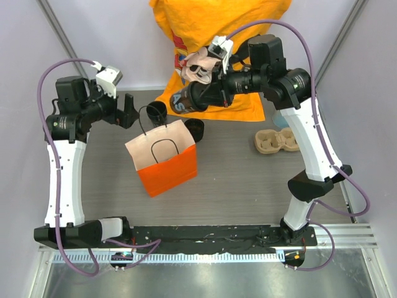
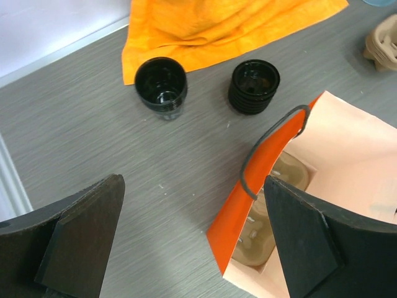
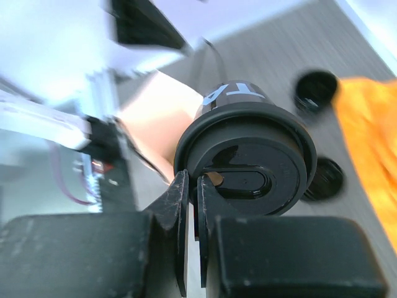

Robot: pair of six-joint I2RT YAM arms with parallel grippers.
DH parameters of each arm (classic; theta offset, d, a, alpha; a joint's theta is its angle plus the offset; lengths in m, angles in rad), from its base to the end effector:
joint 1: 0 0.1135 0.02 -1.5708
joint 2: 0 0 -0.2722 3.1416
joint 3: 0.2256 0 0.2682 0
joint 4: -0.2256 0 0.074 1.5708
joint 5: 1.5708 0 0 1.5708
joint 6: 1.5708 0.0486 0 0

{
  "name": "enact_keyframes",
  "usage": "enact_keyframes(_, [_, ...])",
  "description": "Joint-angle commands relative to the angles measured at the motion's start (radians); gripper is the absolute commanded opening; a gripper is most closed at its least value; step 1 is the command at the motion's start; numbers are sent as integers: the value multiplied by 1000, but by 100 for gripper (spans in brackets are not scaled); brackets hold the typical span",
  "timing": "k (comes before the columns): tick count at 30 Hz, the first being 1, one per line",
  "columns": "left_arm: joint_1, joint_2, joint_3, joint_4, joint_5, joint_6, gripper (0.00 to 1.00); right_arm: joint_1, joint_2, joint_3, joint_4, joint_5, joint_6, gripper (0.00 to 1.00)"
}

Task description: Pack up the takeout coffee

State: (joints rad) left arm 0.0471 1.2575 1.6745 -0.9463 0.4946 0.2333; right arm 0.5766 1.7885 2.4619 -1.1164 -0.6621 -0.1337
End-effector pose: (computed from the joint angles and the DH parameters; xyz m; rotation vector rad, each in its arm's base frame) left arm 0.2524 -0.0112 0.4742 0.4808 1.9915 -0.3444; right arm 0.2748 0.2143 0.5410 -1.0985 1.7169 0.9445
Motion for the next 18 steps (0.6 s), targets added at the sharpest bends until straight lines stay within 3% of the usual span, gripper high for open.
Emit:
enact_keyframes(1, [-38,19,4,55,35,35,100,5,-2,2,164,-200,206,1])
enact_keyframes(11, [-110,60,13,58,68,51,100,37,52,-75,193,-182,328,1])
enact_keyframes(18, [-119,68,4,58,76,46,95,117,34,-155,184,-59,355,1])
